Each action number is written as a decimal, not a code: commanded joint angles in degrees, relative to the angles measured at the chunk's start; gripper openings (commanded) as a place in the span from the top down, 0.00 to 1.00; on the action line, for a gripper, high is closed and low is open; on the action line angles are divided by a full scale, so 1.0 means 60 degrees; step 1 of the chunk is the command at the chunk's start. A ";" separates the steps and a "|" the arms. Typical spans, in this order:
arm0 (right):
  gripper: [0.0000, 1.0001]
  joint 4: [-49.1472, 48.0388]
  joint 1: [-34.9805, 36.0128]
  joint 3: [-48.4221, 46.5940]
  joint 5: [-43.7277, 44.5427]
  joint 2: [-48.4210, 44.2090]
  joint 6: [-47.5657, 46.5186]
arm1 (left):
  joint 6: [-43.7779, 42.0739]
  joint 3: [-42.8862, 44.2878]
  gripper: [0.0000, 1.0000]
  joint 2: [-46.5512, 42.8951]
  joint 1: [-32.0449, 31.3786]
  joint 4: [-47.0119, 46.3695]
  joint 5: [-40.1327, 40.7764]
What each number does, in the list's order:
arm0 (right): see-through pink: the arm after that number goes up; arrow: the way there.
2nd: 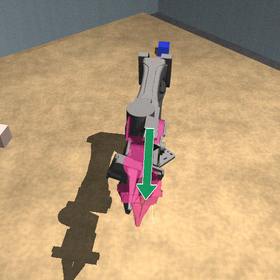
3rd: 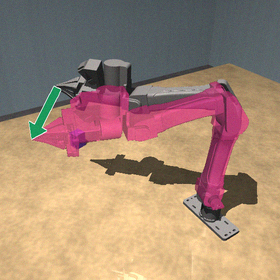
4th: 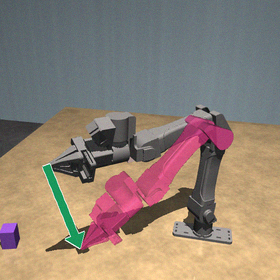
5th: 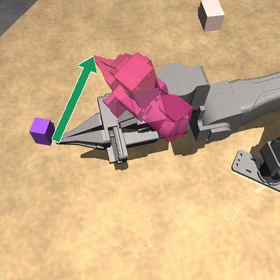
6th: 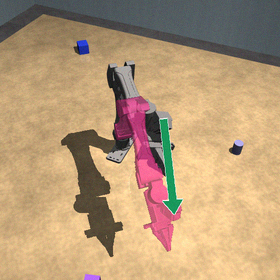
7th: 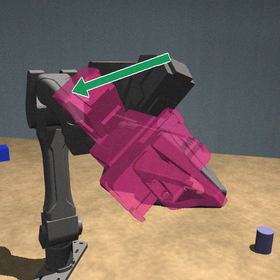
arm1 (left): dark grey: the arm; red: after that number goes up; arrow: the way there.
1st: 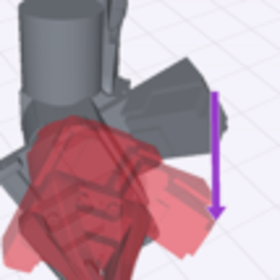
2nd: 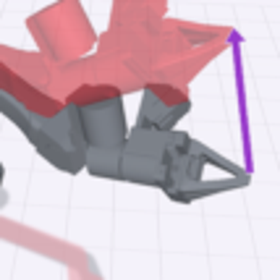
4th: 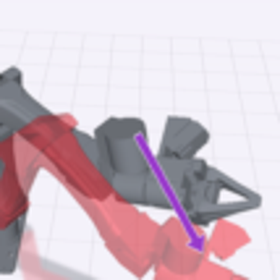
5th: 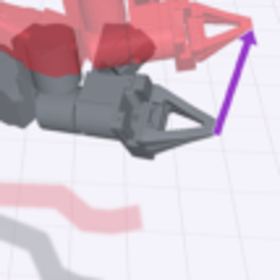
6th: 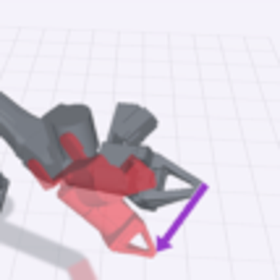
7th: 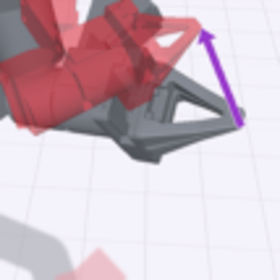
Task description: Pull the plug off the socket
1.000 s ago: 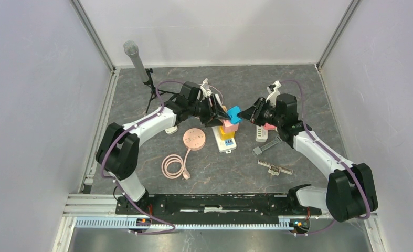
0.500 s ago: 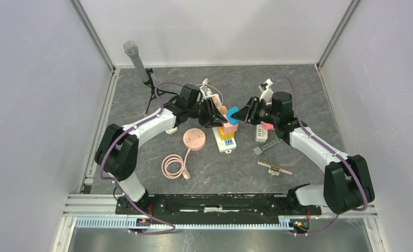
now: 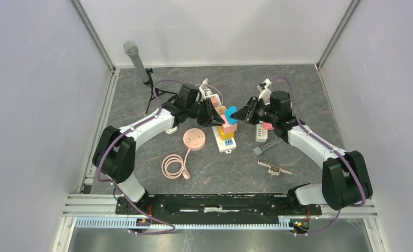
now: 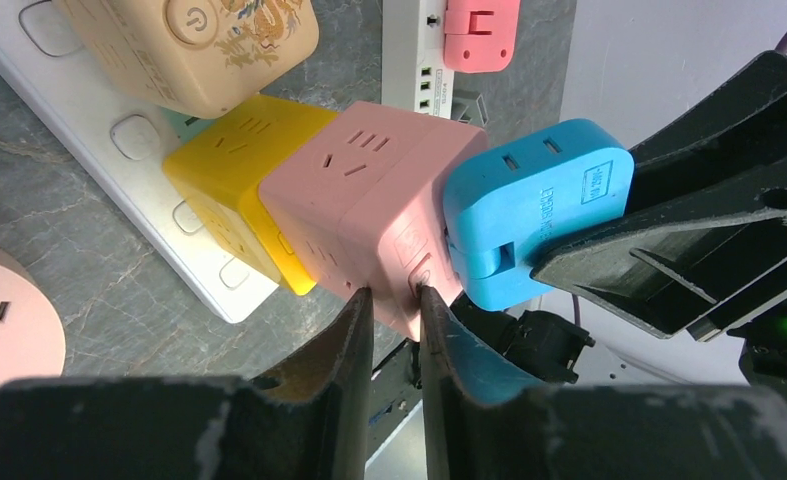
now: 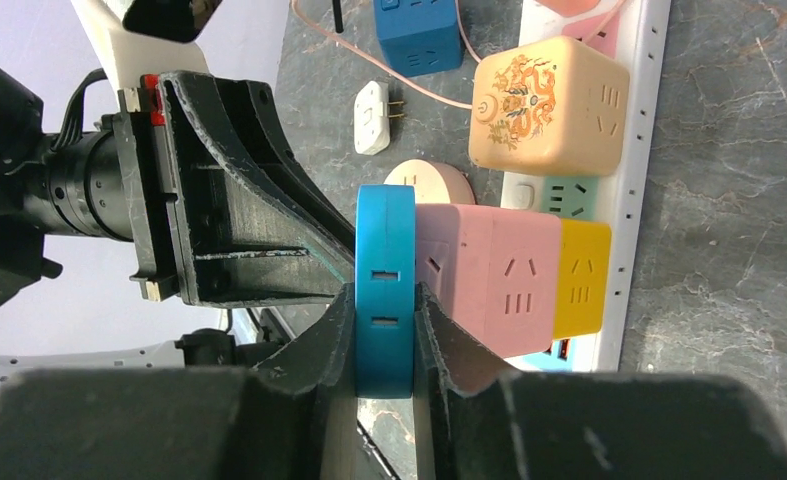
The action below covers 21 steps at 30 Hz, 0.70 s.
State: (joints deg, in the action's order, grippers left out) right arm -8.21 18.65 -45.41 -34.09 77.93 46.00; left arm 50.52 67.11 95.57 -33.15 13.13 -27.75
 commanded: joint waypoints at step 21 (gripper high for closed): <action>1.00 -0.3175 -0.0011 0.0303 -0.0485 -0.0519 0.2281 | -0.1711 0.0058 0.73 0.1139 -0.0085 0.2256 0.1197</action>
State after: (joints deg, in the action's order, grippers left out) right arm -14.52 17.82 -41.58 -33.65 78.06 59.53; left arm 46.33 69.91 97.19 -33.12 16.21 -28.62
